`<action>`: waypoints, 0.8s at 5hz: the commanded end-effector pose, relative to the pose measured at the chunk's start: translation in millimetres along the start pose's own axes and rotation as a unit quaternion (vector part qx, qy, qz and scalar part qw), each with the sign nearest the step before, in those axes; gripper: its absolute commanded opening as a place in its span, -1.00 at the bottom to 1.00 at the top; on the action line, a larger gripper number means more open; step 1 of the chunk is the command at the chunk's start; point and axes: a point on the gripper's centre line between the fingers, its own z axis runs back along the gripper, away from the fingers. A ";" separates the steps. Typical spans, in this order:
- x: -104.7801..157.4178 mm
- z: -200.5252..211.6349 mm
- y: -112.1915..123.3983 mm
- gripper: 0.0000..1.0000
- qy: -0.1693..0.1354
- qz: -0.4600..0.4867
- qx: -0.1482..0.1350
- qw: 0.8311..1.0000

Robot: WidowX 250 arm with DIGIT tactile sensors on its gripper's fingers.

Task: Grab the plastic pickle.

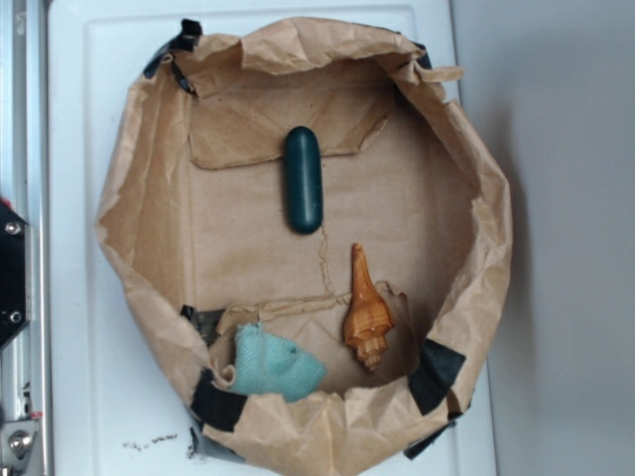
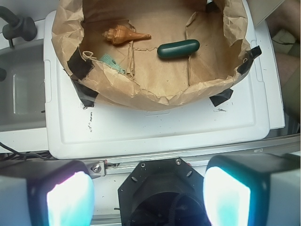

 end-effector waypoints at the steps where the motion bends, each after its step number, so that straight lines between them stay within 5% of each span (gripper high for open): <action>1: 0.0 0.0 0.0 1.00 0.000 0.000 0.000 1.000; 4: 63.4 -30.9 -35.4 1.00 0.024 0.095 0.015 0.995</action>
